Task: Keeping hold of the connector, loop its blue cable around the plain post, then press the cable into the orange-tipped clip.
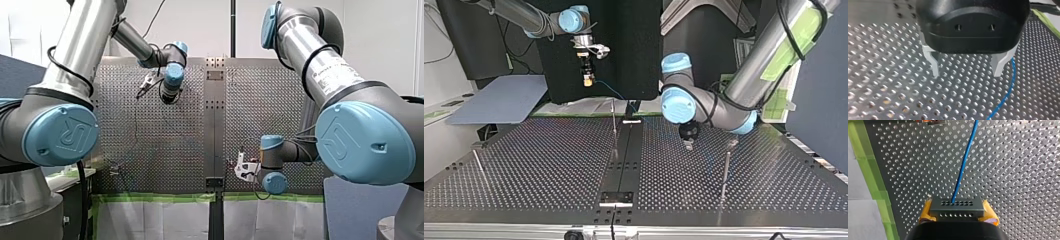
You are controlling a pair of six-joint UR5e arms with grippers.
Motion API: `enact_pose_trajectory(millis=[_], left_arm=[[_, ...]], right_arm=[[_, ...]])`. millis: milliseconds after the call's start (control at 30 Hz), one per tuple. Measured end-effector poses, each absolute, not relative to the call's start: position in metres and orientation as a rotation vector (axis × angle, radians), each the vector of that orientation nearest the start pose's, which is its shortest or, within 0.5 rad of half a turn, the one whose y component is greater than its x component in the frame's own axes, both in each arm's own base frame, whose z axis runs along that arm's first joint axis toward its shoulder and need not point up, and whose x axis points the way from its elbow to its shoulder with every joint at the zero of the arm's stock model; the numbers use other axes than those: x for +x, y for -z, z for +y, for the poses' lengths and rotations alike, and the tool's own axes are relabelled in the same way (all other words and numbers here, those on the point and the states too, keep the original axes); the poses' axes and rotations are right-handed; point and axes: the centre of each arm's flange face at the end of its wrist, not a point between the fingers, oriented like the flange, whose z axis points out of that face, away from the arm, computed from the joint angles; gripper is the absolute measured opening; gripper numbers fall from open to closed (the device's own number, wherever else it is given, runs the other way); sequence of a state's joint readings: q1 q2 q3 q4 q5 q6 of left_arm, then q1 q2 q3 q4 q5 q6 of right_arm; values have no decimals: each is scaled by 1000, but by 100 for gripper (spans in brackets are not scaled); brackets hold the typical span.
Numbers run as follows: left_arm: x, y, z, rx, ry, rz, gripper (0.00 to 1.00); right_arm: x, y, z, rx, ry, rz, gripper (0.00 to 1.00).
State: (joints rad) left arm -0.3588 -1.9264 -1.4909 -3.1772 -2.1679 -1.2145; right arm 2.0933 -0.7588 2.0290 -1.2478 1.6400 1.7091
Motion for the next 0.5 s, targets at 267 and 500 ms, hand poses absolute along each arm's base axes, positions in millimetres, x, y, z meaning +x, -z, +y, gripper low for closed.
enact_pose_trajectory(millis=[267,500], left_arm=[[519,-333,-269,221,-598,1824,100],[522,-337,-267,212,-626,1811,100]], right_arm=[[370,21,-389,1513,-1615,-1097,0],[370,21,-389,1511,-1618,-1096,0]])
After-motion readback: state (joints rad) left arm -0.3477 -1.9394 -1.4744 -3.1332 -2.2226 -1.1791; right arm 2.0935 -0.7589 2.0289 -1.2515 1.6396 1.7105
